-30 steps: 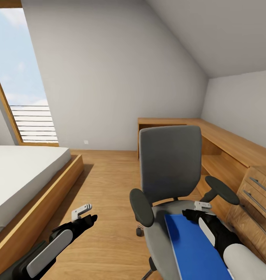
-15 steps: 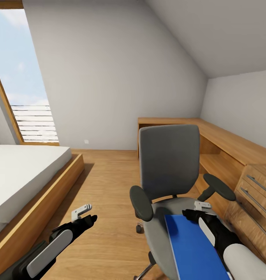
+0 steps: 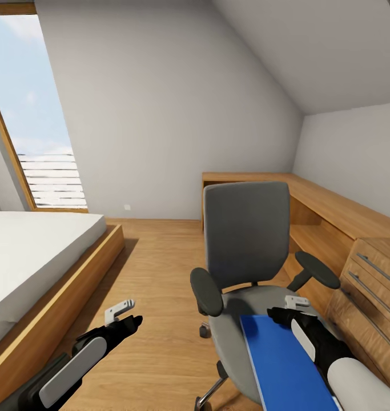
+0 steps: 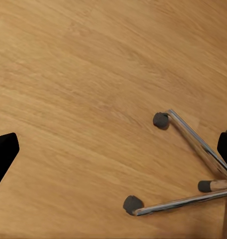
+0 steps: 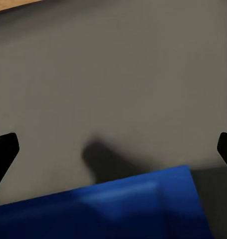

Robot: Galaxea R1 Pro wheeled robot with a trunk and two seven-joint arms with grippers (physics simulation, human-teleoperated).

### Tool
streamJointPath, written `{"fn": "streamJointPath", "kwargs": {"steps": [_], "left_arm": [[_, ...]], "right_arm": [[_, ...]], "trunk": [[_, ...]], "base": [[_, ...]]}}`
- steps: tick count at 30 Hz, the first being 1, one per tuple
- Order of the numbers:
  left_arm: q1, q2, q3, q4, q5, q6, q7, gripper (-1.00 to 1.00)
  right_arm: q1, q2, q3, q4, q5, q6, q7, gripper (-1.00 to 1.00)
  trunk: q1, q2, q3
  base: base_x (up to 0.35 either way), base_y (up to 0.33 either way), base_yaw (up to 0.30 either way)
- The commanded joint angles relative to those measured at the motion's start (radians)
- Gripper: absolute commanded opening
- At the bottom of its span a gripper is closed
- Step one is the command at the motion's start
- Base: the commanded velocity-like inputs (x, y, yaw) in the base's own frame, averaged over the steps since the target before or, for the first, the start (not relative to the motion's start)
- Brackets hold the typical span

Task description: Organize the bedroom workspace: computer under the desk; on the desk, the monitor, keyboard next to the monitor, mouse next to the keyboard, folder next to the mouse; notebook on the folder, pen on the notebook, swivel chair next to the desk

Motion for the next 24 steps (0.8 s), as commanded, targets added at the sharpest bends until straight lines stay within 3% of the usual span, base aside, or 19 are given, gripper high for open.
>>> {"fn": "streamJointPath", "kwargs": {"steps": [1,12,24], "left_arm": [[-0.001,0.001,-0.002,-0.001,0.004,0.001,0.006,1.0],[-0.001,0.001,-0.001,-0.001,0.004,0.001,0.005,1.0],[-0.001,0.001,0.0,-0.001,0.003,0.001,0.005,1.0]], "right_arm": [[0.0,-0.002,0.008,-0.002,-0.01,0.004,-0.007,1.0],[0.0,-0.002,0.008,-0.006,-0.011,0.006,-0.004,1.0],[0.0,0.0,0.008,-0.006,-0.013,0.006,-0.004,1.0]], "trunk": [[0.0,-0.001,-0.001],[0.0,-0.001,0.0],[0.0,-0.001,0.017]], "base": [[-0.006,0.0,0.0],[-0.001,0.0,0.0],[0.0,0.0,0.0]]}}
